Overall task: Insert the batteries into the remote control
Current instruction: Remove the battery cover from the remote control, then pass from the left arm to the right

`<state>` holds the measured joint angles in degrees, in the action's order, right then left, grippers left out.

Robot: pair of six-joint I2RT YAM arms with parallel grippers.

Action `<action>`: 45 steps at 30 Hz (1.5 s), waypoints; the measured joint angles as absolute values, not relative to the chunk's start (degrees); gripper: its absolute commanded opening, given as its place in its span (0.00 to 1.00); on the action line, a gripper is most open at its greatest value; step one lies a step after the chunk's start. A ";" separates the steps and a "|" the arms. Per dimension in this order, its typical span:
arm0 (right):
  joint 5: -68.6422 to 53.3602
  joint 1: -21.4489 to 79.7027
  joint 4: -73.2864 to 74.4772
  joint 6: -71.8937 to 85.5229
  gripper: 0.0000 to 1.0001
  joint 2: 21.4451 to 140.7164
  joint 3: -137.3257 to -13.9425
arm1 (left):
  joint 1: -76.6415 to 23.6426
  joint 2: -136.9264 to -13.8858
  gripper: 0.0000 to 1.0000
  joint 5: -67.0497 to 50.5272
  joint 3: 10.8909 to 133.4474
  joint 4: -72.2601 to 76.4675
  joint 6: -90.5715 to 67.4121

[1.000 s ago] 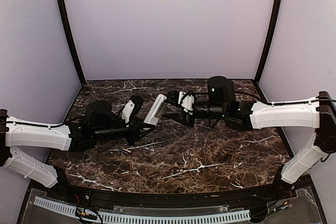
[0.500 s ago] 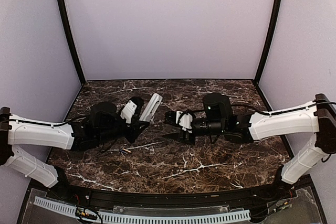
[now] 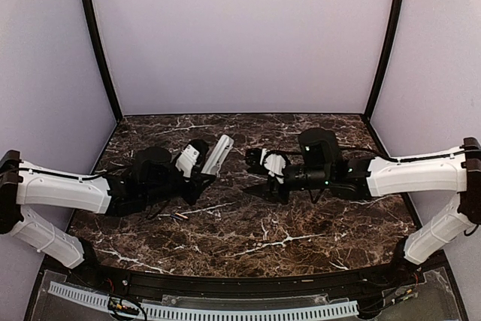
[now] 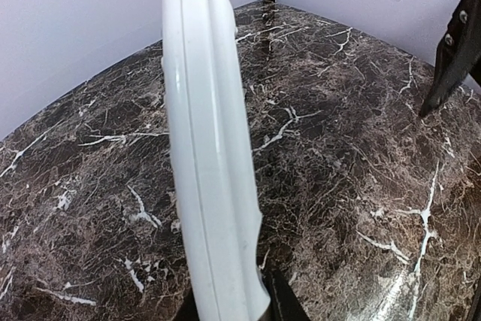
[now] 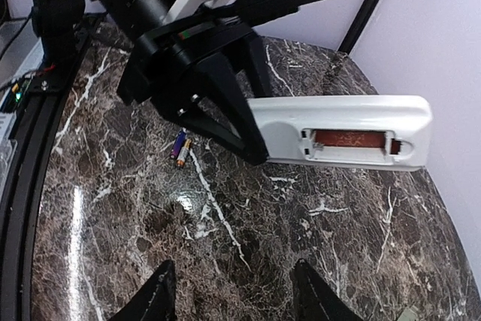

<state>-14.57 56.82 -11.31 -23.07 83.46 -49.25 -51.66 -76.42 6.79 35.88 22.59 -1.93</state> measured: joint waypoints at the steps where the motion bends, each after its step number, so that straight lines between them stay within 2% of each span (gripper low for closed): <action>1: -15.14 56.07 -10.94 -21.91 0.53 82.43 -49.28 | -51.66 -76.38 0.00 6.57 35.88 22.59 -2.13; 7: -18.87 51.16 -10.31 -13.69 0.68 76.90 -52.05 | -51.66 -74.74 0.00 3.18 35.88 22.65 -2.76; 11: -21.82 48.60 -9.28 -8.03 0.76 76.18 -56.07 | -51.66 -72.64 0.00 -3.25 35.86 22.74 -2.83; 12: -23.14 48.14 -8.21 -7.49 0.83 76.18 -57.32 | -51.66 -72.23 0.00 -4.97 35.86 22.72 -2.85; 15: -26.79 47.51 -1.63 -10.85 0.88 76.18 -62.11 | -51.66 -70.89 0.00 -9.98 35.86 22.37 -2.90; 19: -27.27 48.14 7.79 -24.36 0.93 73.69 -65.60 | -51.66 -69.12 0.00 -15.38 37.19 18.52 -3.22; 24: -21.80 55.37 13.96 -49.36 0.93 67.75 -62.89 | -51.59 -69.34 0.00 -21.34 43.18 9.63 -5.37; 31: -10.04 62.63 16.82 -69.80 0.87 71.94 -63.09 | -51.57 -73.82 0.00 -27.99 50.83 -1.02 -7.79; 41: 3.84 65.08 16.69 -77.28 0.78 82.39 -65.17 | -51.57 -77.25 0.00 -30.09 52.25 -7.38 -8.45; 45: 6.44 65.36 15.99 -77.93 0.67 85.38 -66.26 | -51.57 -77.47 0.00 -30.28 52.47 -7.51 -8.73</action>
